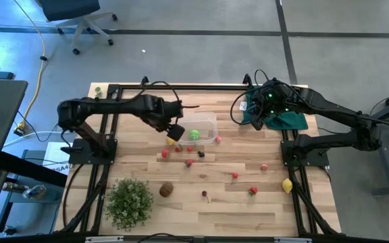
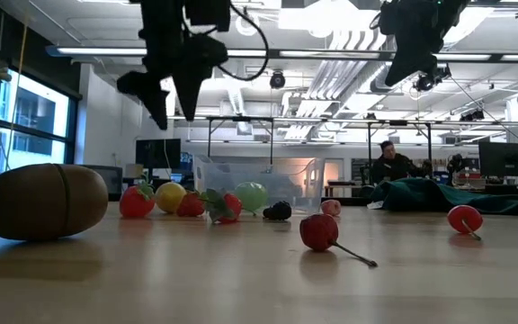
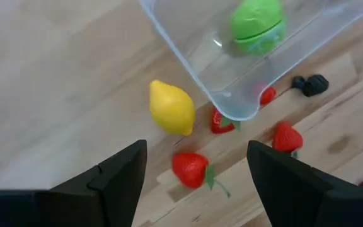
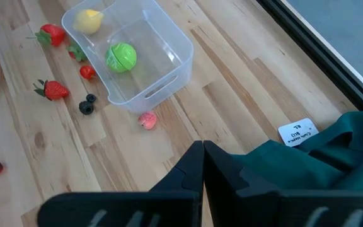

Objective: Pick and placing Produce into tupperware
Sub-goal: Put the yellow lemon into the transparent bin

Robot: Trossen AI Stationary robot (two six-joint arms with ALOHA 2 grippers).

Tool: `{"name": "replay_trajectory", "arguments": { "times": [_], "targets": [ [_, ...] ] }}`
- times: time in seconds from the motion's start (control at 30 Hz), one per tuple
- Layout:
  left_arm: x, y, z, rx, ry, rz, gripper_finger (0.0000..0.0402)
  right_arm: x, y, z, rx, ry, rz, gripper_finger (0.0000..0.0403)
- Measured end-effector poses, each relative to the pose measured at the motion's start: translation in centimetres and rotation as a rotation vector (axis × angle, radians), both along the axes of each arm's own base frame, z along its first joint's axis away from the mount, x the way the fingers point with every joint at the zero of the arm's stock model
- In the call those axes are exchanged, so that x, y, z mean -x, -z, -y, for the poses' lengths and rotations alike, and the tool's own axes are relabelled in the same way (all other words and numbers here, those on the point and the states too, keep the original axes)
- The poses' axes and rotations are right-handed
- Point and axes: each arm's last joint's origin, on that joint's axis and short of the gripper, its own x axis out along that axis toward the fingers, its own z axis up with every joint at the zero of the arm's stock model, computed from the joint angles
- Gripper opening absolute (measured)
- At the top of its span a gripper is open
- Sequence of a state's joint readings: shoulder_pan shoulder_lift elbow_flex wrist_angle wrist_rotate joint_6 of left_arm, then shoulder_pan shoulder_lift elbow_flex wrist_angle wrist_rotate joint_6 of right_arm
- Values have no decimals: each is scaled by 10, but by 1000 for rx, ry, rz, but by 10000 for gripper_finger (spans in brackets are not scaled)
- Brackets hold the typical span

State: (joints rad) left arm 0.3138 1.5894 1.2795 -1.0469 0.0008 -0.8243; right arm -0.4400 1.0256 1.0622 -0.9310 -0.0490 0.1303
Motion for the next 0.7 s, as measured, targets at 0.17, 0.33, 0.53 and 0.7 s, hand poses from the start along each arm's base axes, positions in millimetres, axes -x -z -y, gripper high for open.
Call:
{"name": "replay_trajectory", "arguments": {
  "times": [0.17,0.33,0.53,0.7],
  "targets": [
    [5,23,2,34,-91,-9,262,0,0,0,0,0,0,0],
    [10,36,3,45,-151,-28,262,0,0,0,0,0,0,0],
    [11,53,3,32,-181,-1,262,0,0,0,0,0,0,0],
    [13,66,4,25,-200,31,262,0,0,0,0,0,0,0]
  ]
}}
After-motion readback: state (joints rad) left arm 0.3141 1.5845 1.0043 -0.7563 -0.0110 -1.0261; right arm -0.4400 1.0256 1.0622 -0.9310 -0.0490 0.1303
